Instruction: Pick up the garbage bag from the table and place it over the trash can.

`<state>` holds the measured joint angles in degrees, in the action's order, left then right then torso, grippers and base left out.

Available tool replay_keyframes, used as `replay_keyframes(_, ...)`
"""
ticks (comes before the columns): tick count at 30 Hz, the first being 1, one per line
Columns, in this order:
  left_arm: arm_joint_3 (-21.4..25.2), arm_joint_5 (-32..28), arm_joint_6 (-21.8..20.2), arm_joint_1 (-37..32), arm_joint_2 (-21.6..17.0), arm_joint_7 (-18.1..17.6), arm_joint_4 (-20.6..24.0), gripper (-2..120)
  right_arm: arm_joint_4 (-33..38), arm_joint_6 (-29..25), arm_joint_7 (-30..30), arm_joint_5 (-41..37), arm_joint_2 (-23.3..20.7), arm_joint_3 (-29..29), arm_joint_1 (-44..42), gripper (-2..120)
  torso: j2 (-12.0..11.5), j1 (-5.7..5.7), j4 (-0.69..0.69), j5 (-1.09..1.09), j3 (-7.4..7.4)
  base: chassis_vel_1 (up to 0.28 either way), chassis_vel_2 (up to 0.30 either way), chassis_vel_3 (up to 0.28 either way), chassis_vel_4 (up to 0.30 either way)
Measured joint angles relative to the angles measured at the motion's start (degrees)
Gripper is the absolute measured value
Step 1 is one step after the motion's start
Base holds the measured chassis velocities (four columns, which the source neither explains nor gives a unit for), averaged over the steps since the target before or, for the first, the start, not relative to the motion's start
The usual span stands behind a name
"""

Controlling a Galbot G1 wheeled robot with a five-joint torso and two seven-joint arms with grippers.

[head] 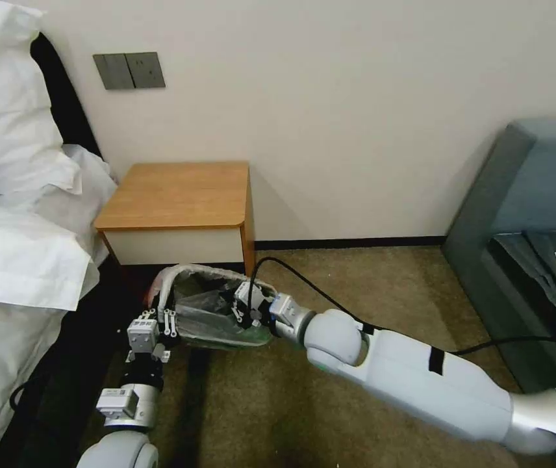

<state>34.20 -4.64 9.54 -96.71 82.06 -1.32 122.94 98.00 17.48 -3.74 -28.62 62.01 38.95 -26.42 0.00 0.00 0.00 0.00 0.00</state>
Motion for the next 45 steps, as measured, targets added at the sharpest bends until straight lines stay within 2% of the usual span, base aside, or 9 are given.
replay_keyframes(8, -0.07, 0.84, 0.0, -0.6, 0.12, 0.04, 2.17, 11, -4.2, 0.61, -1.08, -0.05, 2.93, 3.49, 3.65, 0, 0.0, 0.0, 0.0, -0.01, 0.0, 0.0, 0.0, 0.0, 0.0)
replay_keyframes(15, -1.36, 3.19, -0.23, -1.38, 0.75, 0.03, 3.01, 11, -8.22, 1.32, -2.25, -0.69, 5.27, 8.88, 9.3, 0, 0.0, 0.0, 0.0, -0.01, 0.0, 0.0, 0.0, 0.0, 0.0)
replay_keyframes(24, -4.44, 5.35, -1.32, -2.17, 2.02, -0.3, 4.53, 11, -13.89, 1.06, -2.35, -0.12, 9.09, 8.92, 10.06, 0, 0.0, 0.0, 0.01, 0.0, 0.0, 0.0, 0.0, 0.0, 0.0)
replay_keyframes(30, -4.83, 5.84, -1.8, -2.57, 2.1, -0.38, 5.6, 11, -16.07, -0.12, -2.1, 1.36, 9.73, 9.54, 9.99, 0, 0.0, 0.0, 0.0, 0.0, 0.0, 0.0, 0.0, 0.0, 0.0)
replay_keyframes(35, -4.26, 5.86, -2.16, -2.31, 2.11, -0.6, 5.05, 11, -14.84, -0.34, -2.3, 1.53, 9.33, 9.18, 9.52, 0, 0.0, 0.0, 0.0, 0.0, 0.0, 0.0, 0.0, 0.0, 0.0)
replay_keyframes(45, -1.8, 4.2, -3.57, -0.37, 1.83, -2.19, 0.05, 11, -4.57, -0.13, -2.86, 1.26, 4.84, 8.09, 7.57, 0, 0.0, 0.0, 0.0, -0.01, 0.0, 0.0, 0.0, 0.0, 0.0)
